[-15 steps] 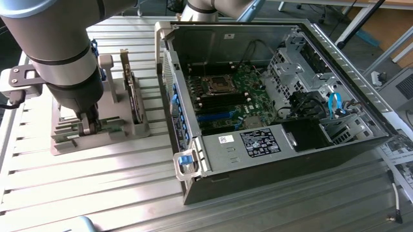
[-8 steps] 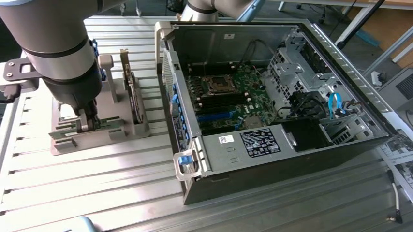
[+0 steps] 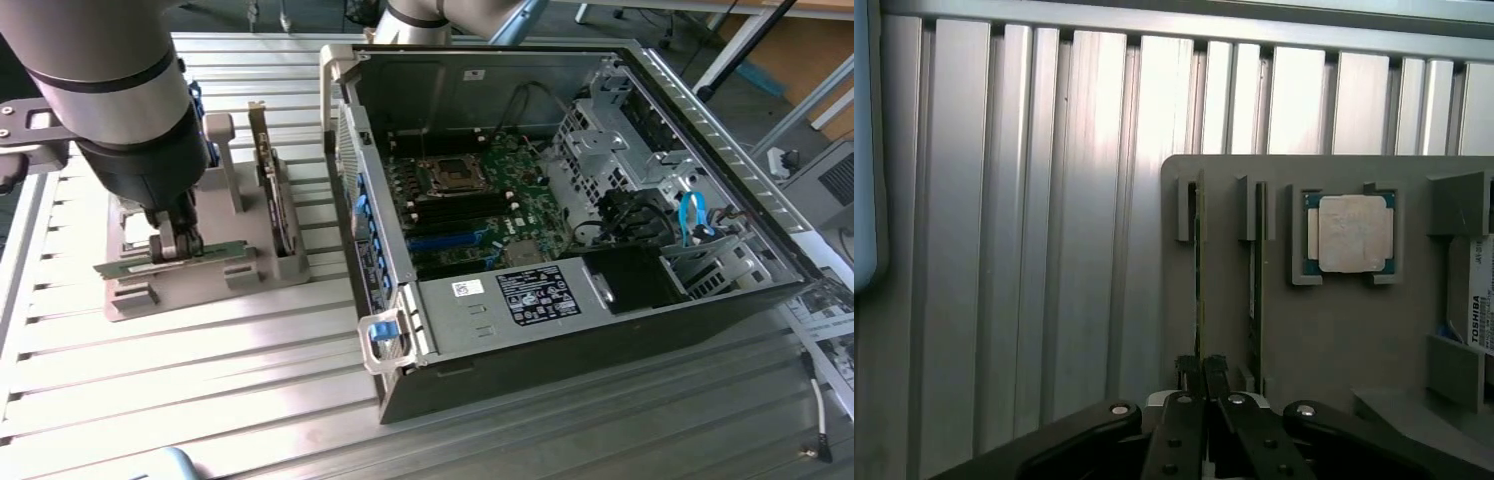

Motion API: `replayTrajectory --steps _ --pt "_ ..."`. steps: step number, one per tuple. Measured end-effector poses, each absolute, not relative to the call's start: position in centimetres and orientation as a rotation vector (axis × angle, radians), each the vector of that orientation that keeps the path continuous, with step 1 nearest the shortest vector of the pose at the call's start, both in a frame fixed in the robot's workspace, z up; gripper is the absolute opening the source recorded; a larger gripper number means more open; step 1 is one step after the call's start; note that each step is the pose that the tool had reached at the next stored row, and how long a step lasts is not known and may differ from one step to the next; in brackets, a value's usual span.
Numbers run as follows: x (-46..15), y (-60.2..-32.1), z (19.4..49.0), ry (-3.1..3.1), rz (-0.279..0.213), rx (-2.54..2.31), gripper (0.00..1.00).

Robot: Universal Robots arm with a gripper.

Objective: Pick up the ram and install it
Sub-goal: 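Pick up the ram and move it above insertion slot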

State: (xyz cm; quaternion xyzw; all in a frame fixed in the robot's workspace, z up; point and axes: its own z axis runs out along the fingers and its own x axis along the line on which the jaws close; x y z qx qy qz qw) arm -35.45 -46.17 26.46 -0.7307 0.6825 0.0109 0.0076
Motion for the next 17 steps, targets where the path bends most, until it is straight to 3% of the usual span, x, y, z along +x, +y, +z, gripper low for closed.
replayTrajectory --steps 17 --pt "-35.4 -46.2 29.1 2.134 0.034 -2.285 0.12"
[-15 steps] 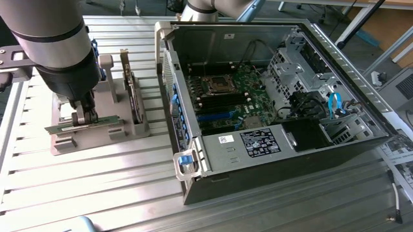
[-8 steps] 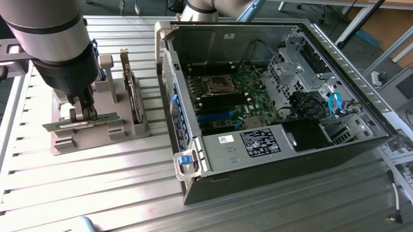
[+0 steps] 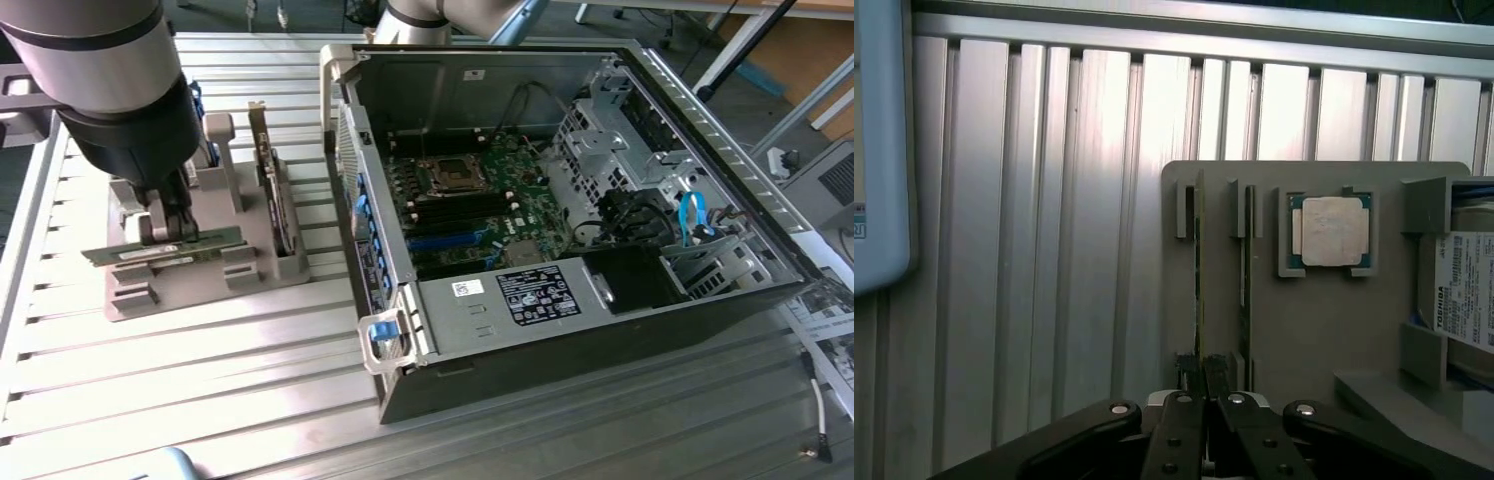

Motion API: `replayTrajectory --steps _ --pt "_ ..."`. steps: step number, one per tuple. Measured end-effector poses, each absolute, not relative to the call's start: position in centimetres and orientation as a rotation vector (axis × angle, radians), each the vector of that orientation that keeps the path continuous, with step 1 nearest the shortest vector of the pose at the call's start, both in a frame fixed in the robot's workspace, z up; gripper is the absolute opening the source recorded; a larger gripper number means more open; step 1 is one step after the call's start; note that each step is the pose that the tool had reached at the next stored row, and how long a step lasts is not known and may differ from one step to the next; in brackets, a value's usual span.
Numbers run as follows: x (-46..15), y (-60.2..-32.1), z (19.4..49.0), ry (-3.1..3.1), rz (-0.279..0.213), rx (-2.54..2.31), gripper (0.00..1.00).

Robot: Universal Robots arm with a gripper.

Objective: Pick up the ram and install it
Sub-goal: 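Pick up the ram and move it above insertion slot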

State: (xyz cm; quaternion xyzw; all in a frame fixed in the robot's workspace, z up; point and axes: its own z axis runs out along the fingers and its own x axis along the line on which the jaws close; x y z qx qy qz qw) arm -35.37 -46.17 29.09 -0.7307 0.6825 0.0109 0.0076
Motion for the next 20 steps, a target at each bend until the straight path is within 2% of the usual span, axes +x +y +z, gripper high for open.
replayTrajectory --steps 20 --pt "-35.3 -46.2 32.6 2.134 0.034 -2.285 0.12"
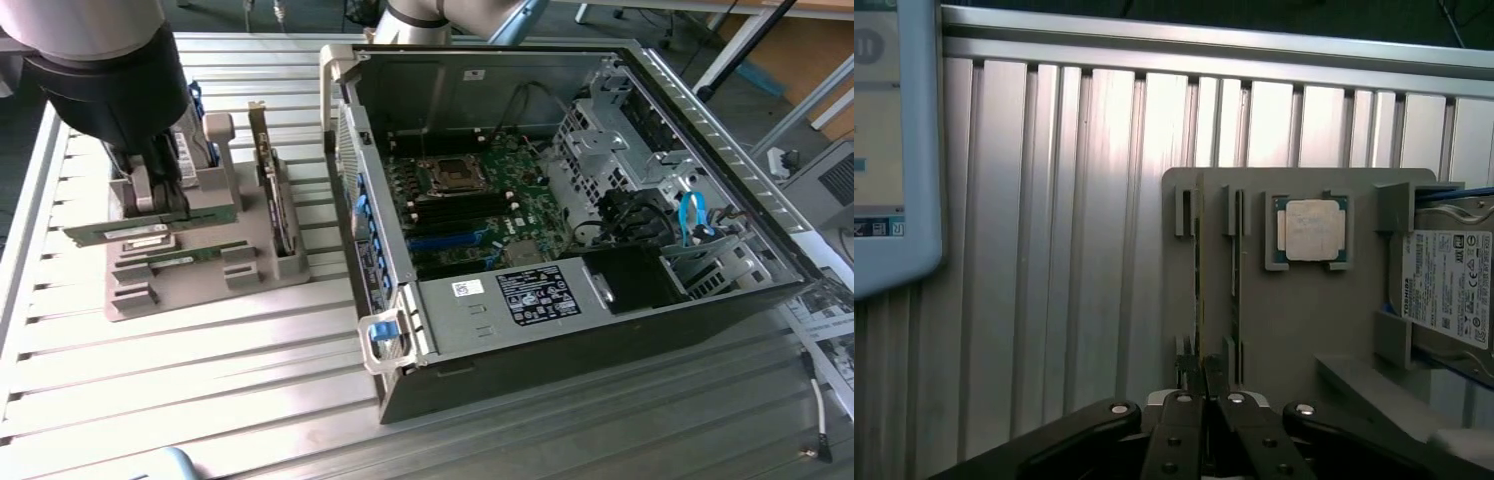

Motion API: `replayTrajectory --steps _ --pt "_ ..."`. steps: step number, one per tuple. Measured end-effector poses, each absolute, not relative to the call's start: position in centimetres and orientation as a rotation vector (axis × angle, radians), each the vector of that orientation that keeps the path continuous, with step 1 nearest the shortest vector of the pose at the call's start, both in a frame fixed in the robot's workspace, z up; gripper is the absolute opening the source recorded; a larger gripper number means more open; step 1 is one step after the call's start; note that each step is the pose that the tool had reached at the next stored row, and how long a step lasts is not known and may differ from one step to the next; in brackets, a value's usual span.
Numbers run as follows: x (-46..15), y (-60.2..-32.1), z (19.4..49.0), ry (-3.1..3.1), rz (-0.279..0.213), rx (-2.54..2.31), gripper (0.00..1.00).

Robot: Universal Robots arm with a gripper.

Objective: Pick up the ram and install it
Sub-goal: 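Pick up the ram and move it above insertion slot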

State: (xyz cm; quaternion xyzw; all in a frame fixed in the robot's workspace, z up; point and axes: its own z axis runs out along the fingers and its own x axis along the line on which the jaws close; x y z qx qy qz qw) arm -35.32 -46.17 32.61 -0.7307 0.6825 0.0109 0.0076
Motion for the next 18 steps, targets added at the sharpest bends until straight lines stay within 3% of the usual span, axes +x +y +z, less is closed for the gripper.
replayTrajectory --steps 18 --pt "-35.2 -46.2 36.4 2.134 0.034 -2.285 0.12"
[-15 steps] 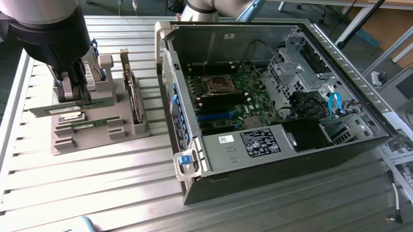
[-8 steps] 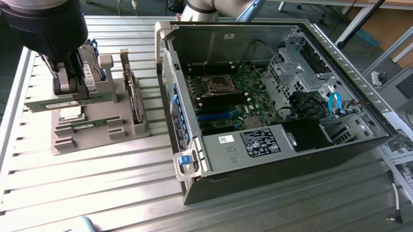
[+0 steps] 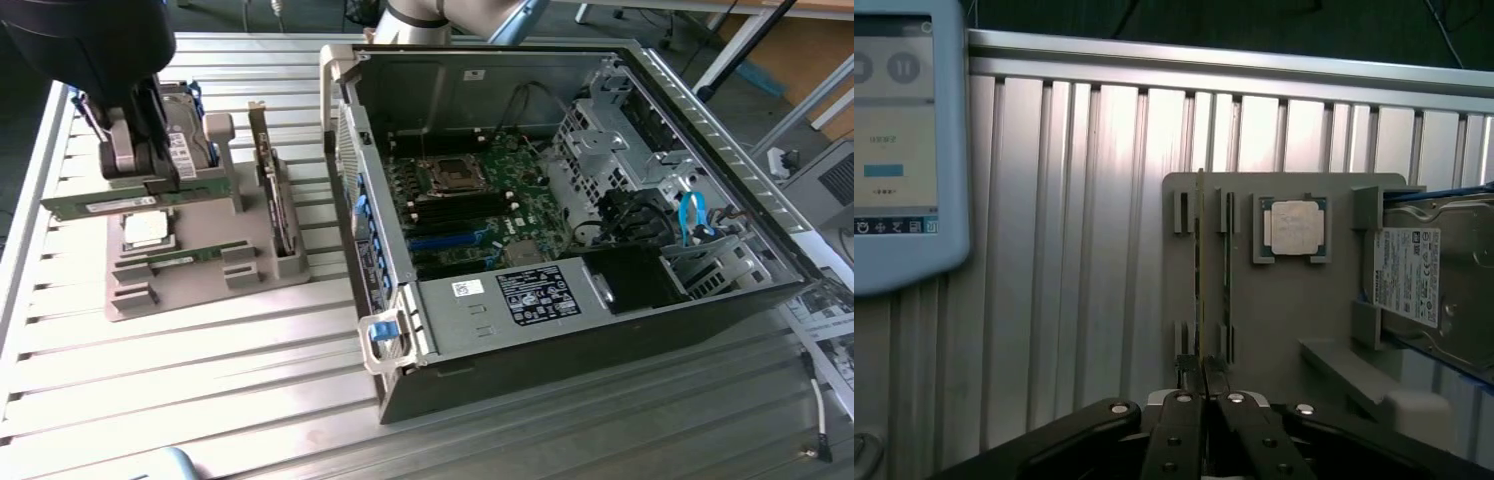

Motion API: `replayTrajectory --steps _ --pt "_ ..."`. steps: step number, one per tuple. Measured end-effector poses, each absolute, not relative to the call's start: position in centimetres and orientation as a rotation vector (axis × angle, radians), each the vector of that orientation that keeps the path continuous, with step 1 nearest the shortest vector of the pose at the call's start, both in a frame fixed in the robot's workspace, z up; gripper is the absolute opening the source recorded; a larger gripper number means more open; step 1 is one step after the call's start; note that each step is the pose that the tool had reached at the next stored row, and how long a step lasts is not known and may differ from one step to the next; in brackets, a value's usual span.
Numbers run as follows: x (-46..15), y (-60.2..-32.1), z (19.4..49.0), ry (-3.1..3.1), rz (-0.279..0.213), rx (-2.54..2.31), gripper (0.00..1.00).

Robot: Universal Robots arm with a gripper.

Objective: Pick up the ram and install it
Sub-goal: 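Pick up the ram and move it above insertion slot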

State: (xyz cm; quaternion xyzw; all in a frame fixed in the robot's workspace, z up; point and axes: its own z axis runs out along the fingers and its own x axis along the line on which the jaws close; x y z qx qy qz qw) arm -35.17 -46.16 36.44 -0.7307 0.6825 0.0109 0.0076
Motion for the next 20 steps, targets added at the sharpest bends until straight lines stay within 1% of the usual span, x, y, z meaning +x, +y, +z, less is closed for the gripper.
replayTrajectory --steps 20 --pt "-35.0 -46.2 39.7 2.134 0.034 -2.285 0.12"
